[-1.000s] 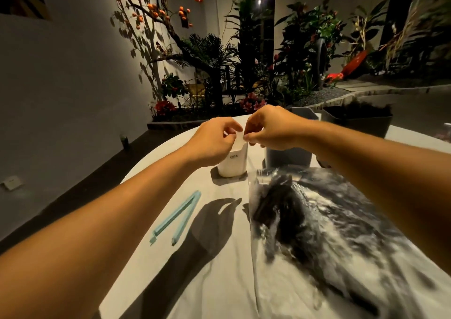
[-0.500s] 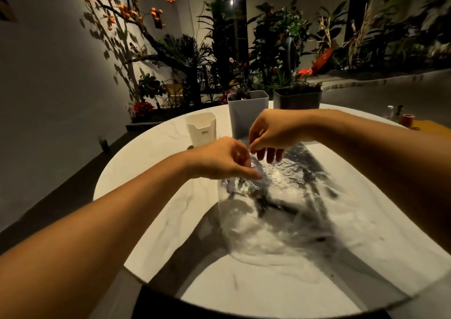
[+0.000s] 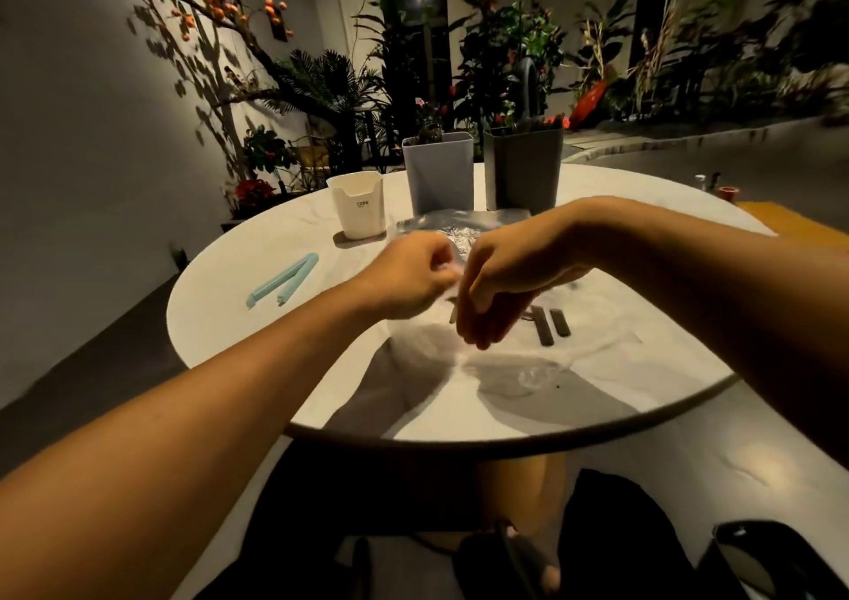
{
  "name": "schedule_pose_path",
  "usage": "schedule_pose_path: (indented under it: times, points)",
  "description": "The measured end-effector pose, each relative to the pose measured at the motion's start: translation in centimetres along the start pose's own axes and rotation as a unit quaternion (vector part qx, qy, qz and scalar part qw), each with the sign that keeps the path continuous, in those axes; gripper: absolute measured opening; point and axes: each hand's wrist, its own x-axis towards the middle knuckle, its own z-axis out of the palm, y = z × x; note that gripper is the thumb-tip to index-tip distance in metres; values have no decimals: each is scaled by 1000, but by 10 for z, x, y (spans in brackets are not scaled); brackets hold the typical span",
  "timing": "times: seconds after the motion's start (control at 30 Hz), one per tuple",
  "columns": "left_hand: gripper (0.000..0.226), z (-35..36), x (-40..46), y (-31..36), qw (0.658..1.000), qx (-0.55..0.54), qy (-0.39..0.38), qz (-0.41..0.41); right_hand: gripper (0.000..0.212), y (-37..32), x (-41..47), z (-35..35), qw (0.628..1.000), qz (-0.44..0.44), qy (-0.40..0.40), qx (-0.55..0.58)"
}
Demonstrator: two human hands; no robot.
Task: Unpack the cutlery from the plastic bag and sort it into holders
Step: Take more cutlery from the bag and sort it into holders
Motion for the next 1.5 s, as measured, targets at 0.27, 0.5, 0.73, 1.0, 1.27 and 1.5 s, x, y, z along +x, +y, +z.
schedule_pose_path:
  times: [0.27, 0.5, 0.73, 1.0, 1.27, 1.5]
  points:
    - [9, -18, 10, 8, 949, 15, 309, 62, 44, 23, 2, 4, 918, -1, 310, -247]
    - [6, -13, 14, 3, 942, 4, 324, 85, 40, 25, 20, 14, 929, 42, 232, -283]
    - [5, -13, 24, -2, 931, -15, 347, 109, 65, 27, 82, 13, 929, 60, 290, -222]
    - [8, -6, 34, -13, 924, -27, 359, 131, 70, 26, 100, 8, 912, 65, 317, -253]
    - [7, 1, 39, -18, 923, -41, 362, 125, 60, 38, 89, -2, 899, 109, 372, -204]
    - [5, 9, 37, -18, 939, -33, 322, 116, 52, 32, 100, 6, 895, 123, 383, -192]
